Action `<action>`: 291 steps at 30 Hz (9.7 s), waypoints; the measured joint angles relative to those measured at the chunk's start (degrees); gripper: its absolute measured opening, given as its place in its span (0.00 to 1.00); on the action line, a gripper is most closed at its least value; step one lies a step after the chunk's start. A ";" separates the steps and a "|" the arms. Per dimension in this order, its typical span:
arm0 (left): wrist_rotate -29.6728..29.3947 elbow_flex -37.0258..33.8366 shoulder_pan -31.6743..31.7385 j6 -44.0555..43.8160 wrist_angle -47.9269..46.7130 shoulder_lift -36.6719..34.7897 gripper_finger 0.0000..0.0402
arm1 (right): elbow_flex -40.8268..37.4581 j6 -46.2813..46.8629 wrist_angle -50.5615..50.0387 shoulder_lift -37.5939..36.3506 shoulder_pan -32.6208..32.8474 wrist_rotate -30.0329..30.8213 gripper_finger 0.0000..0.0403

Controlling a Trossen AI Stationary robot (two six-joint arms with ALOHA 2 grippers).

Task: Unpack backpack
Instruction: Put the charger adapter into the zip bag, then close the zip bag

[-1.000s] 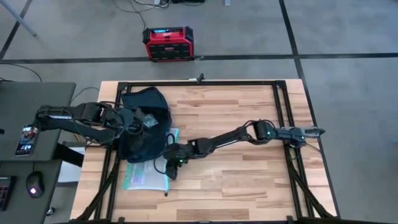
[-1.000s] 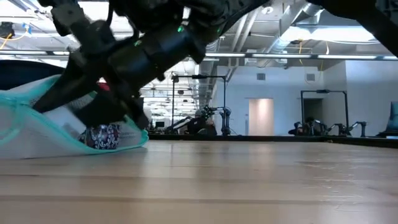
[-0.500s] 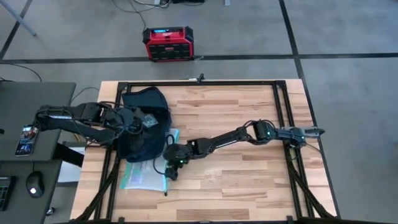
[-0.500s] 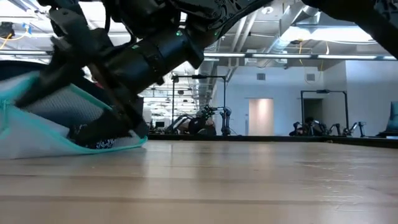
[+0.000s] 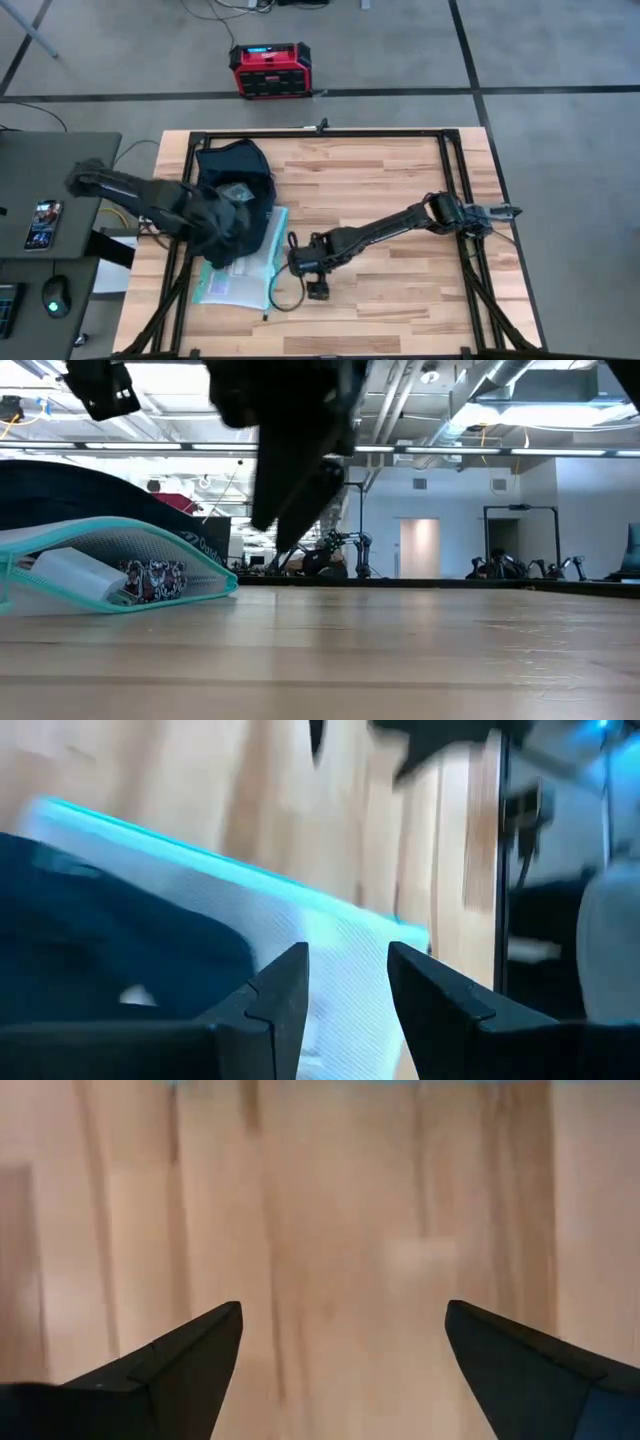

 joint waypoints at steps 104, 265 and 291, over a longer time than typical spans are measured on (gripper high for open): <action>-46.68 29.18 -34.34 -59.13 -8.58 58.71 0.00 | -27.67 16.07 62.41 -0.59 3.37 1.94 0.54; -52.06 29.20 -43.77 -65.57 2.20 58.71 0.00 | -27.60 -14.92 27.36 -10.48 -0.53 -2.04 0.00; -47.58 29.44 -47.23 -74.49 -0.78 58.12 0.00 | -28.22 -22.57 7.18 -25.74 -12.87 5.59 0.01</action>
